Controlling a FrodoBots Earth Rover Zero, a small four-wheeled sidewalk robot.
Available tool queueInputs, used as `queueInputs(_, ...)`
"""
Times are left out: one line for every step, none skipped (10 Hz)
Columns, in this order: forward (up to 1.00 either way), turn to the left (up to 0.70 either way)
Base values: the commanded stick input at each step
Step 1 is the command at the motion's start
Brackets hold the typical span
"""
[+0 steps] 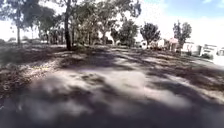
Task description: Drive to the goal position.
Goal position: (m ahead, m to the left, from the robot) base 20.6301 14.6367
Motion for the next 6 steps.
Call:
queueInputs(1.00,-0.32)
queueInputs(1.00,-0.22)
queueInputs(1.00,-0.11)
queueInputs(1.00,-0.01)
queueInputs(1.00,-0.25)
queueInputs(1.00,-0.16)
